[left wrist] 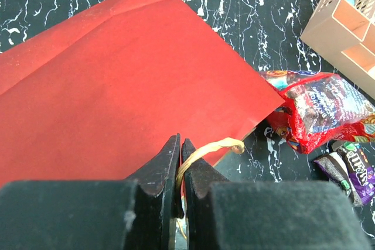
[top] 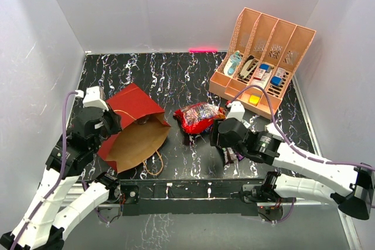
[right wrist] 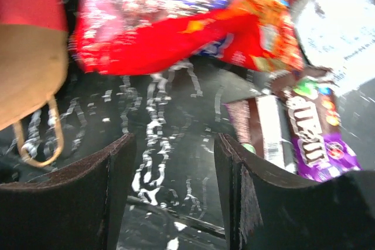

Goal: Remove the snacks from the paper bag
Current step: Place the snack at the center of the board, then take out the snack from the paper bag.

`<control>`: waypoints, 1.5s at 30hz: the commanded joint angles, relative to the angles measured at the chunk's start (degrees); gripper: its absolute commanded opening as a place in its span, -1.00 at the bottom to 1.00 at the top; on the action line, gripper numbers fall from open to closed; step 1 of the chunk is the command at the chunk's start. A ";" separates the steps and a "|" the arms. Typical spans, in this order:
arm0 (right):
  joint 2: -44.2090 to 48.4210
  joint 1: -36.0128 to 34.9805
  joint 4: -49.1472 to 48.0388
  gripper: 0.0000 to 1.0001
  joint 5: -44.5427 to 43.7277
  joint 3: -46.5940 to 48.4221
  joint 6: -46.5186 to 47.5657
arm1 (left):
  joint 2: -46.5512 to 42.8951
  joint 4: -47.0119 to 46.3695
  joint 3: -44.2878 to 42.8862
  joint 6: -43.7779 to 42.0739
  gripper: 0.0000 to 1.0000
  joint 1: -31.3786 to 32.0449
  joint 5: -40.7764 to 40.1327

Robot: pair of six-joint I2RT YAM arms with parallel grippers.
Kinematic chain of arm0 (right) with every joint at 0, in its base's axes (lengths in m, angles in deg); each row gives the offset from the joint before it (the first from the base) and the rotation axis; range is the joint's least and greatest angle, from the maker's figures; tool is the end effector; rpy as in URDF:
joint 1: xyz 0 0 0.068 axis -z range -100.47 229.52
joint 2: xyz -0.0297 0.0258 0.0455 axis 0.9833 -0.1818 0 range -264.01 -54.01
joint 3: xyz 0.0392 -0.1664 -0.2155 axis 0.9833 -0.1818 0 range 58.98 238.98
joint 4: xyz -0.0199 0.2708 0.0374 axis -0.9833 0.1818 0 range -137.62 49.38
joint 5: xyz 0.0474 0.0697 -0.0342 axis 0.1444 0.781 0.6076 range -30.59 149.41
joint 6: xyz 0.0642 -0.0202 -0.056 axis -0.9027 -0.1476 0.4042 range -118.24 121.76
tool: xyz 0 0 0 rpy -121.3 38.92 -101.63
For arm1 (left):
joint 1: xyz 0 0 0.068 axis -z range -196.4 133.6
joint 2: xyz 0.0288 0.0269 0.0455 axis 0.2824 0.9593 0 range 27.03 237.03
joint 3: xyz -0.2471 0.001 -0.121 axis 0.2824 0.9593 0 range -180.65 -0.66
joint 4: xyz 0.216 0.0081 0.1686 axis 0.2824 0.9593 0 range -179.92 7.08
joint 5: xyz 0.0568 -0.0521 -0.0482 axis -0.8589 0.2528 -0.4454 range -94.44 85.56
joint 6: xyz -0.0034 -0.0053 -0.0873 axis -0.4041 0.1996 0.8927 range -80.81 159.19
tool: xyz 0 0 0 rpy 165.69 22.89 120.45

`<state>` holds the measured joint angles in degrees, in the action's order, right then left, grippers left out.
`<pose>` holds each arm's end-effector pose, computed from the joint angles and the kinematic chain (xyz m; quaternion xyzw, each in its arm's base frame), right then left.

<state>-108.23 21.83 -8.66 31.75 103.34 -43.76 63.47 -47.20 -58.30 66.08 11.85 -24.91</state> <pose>0.1497 0.1693 0.2370 -0.0128 0.9128 0.1287 0.3874 0.1551 -0.0526 0.3674 -0.0903 0.8147 -0.1260 0.5588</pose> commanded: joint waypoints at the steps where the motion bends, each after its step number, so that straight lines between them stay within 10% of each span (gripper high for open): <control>1: 2.79 0.12 -17.98 0.19 13.39 0.12 12.53 | 0.03 2.68 -4.36 -0.17 -0.92 0.23 -1.67; 17: -29.43 -8.89 -50.09 0.20 28.19 14.09 37.39 | 2.37 2.54 -9.70 -5.61 -0.90 0.20 -6.42; 25: -45.11 -9.80 -70.40 0.20 28.84 15.87 67.52 | 2.96 1.56 -10.32 -7.08 -0.90 0.23 -4.89; 45: -70.27 -9.37 -63.11 0.25 8.64 33.51 118.71 | 0.88 -1.14 -9.88 -9.76 -0.90 0.81 -2.03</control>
<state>-176.20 12.17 -71.32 43.97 133.37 65.05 65.05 -46.59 -67.33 56.93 11.94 -27.97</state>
